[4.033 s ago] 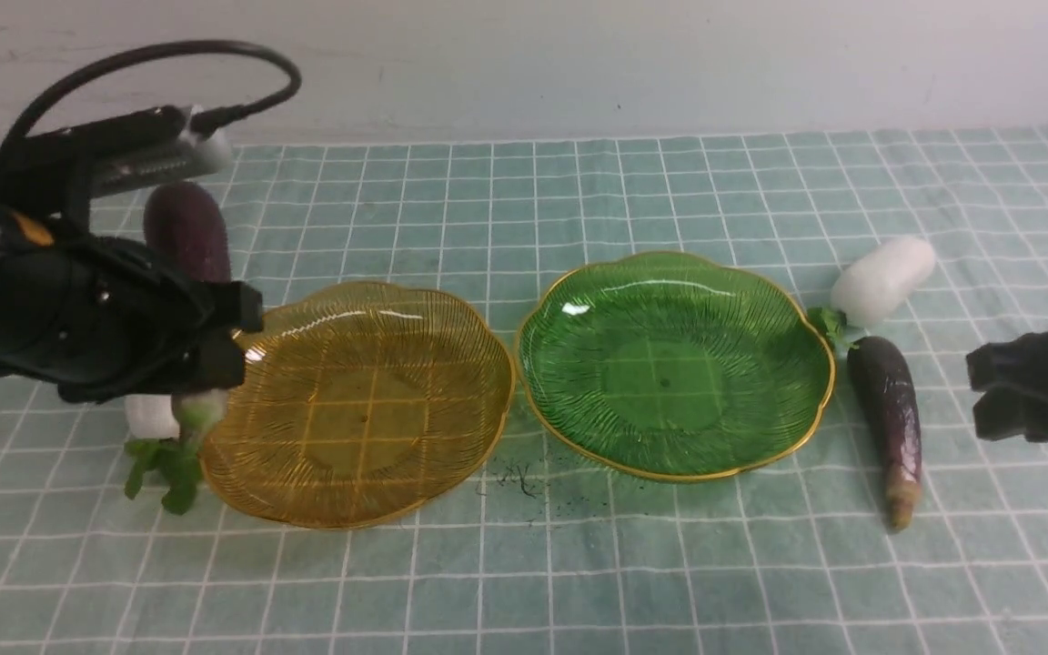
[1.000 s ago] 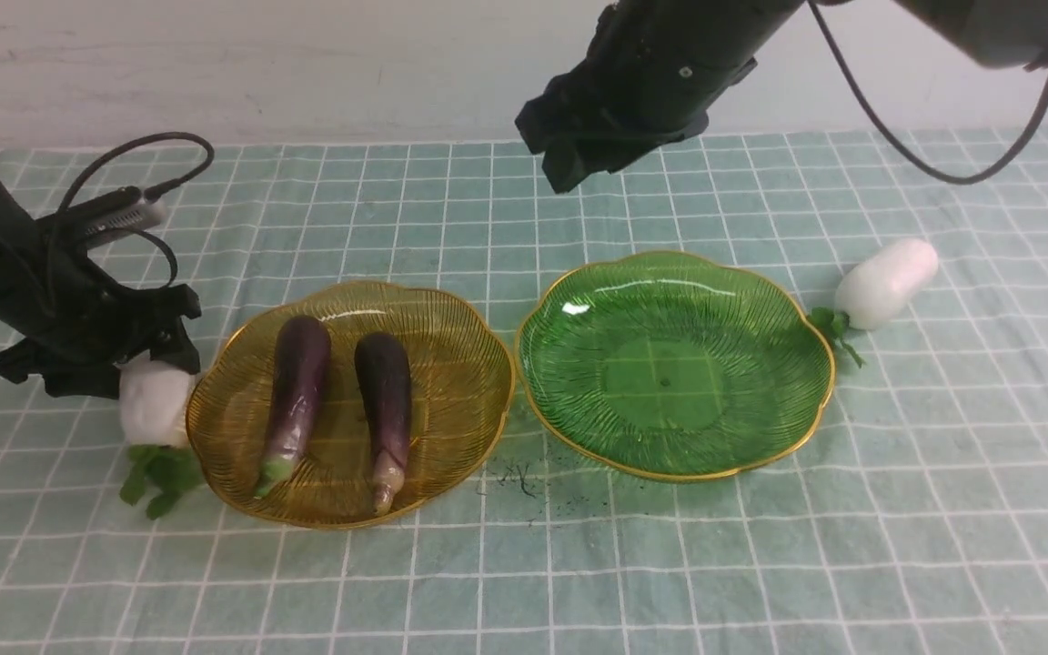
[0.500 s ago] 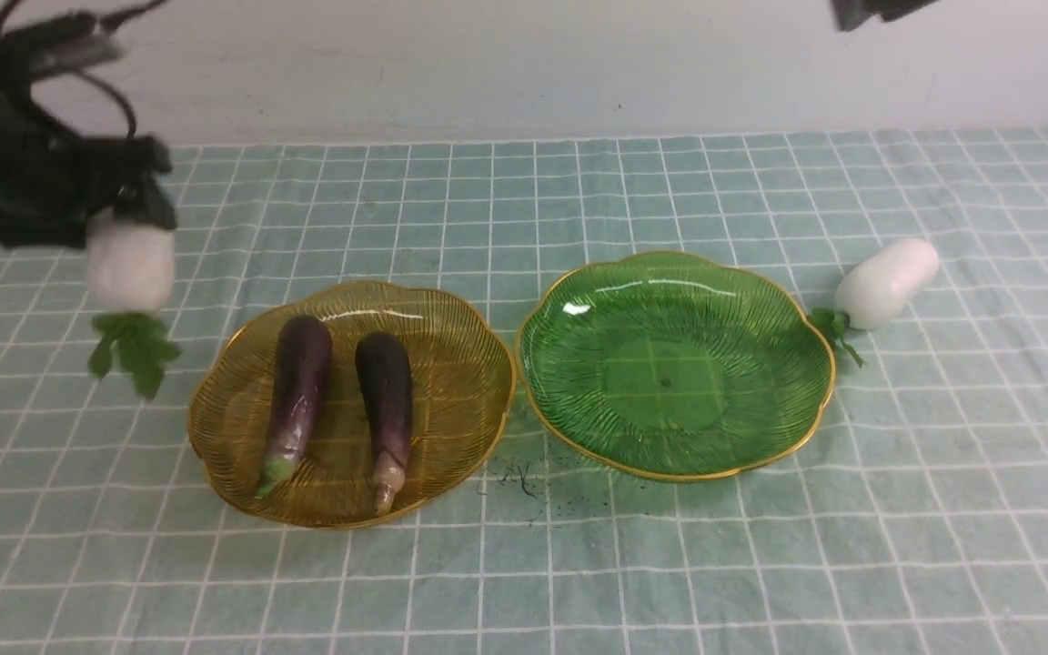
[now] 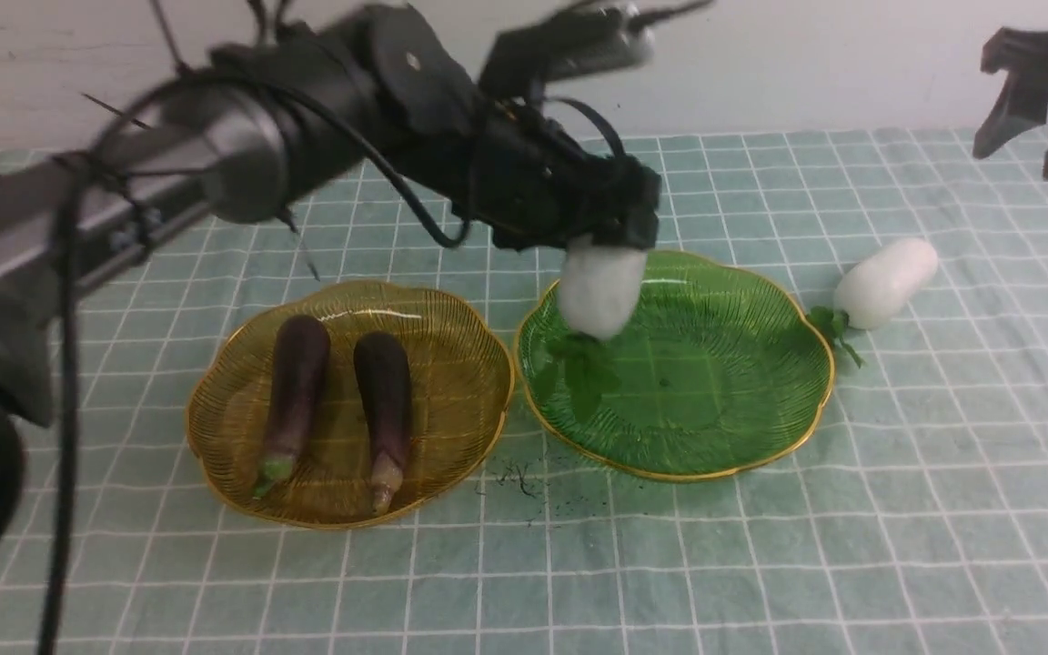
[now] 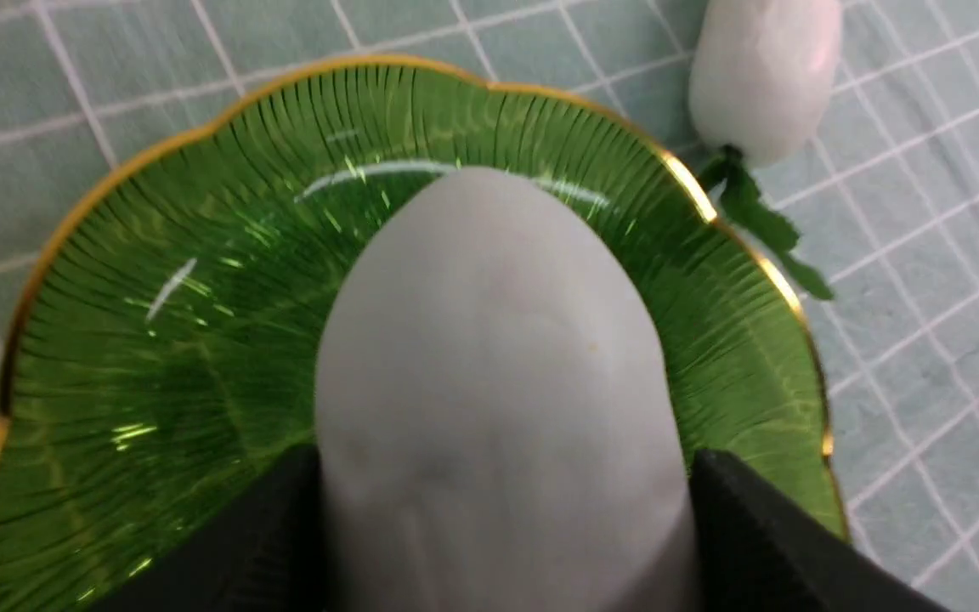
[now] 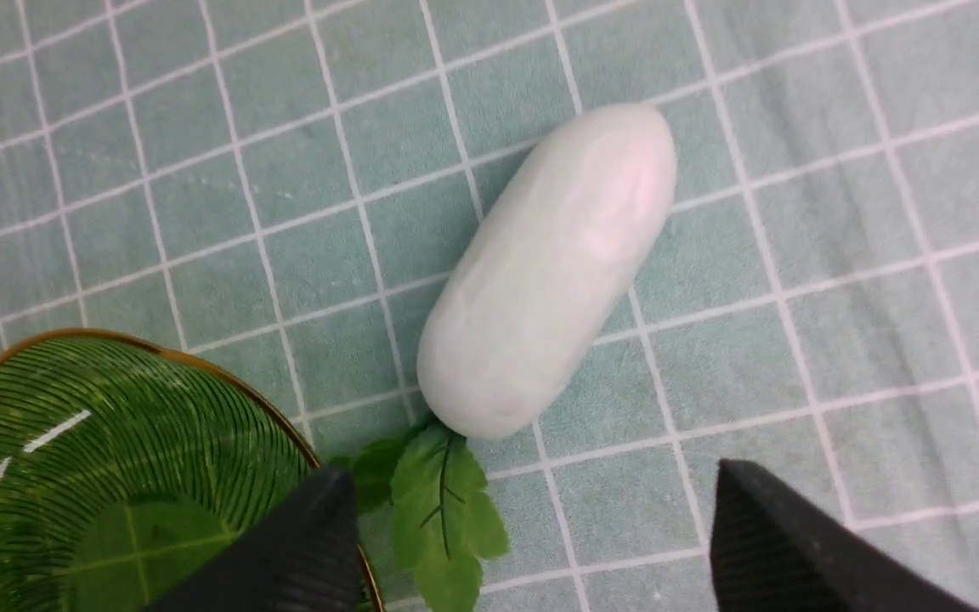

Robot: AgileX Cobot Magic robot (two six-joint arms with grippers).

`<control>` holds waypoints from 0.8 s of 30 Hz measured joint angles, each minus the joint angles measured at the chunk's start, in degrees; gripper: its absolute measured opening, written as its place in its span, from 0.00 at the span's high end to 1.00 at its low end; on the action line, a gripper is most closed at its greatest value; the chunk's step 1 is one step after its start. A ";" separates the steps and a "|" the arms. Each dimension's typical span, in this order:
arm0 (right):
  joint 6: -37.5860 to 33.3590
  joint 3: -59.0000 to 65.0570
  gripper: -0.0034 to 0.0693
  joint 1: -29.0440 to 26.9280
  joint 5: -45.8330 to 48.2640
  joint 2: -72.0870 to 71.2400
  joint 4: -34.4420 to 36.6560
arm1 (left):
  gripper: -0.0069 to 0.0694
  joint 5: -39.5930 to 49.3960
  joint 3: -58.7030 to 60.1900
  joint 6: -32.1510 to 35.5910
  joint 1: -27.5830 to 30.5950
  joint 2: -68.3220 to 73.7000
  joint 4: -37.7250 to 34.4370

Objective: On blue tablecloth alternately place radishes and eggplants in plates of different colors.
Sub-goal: 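Pick up the white radish and place it on the plate, then place the white radish on the plate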

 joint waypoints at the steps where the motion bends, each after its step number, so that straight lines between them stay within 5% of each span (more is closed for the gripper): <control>1: 0.00 0.00 0.18 0.00 -0.17 1.64 0.88 | 0.30 -0.57 0.00 0.00 0.00 1.54 0.00; 5: 0.09 0.00 0.07 0.00 -2.32 7.97 3.22 | 0.29 -0.76 0.00 0.00 0.06 5.19 0.19; 11: 1.07 0.00 0.07 0.00 -9.42 13.98 8.43 | 0.07 -0.53 -0.05 0.00 0.06 5.38 0.25; 16: 1.13 0.00 0.07 0.00 -12.78 15.84 11.51 | 0.04 2.69 -0.74 -0.07 0.06 5.38 2.19; 20: 1.08 0.00 0.10 0.00 -13.24 17.34 12.60 | 0.13 8.69 -3.65 -1.73 0.27 5.32 4.96; 24: -0.12 0.00 0.28 -0.05 -12.34 17.79 12.81 | 0.40 17.01 -8.07 -4.64 1.02 4.02 8.30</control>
